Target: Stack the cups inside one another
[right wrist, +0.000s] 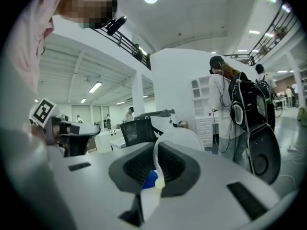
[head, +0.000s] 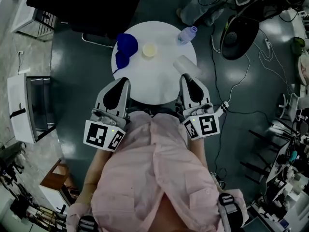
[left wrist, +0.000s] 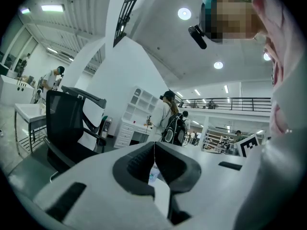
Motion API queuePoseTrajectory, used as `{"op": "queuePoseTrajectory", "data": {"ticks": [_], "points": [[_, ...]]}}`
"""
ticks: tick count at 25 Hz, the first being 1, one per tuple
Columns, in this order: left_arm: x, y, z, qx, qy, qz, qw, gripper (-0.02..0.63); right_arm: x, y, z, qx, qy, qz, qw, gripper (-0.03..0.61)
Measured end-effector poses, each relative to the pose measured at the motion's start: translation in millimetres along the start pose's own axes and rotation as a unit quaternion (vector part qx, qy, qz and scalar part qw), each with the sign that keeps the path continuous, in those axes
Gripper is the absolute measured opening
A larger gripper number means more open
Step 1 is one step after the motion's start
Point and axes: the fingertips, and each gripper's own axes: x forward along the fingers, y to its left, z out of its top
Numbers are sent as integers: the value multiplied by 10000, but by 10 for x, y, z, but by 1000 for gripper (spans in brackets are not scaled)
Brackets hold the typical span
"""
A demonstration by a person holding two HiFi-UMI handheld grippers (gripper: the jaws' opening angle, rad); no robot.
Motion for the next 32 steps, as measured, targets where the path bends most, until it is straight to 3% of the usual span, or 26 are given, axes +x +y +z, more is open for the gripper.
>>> {"op": "queuePoseTrajectory", "data": {"ticks": [9, 32], "points": [[-26, -16, -9, 66, 53, -142, 9999, 20, -260, -56, 16, 470, -247, -549, 9971, 43], [-3, 34, 28, 89, 19, -198, 9998, 20, -151, 47, 0, 447, -223, -593, 9970, 43]]}}
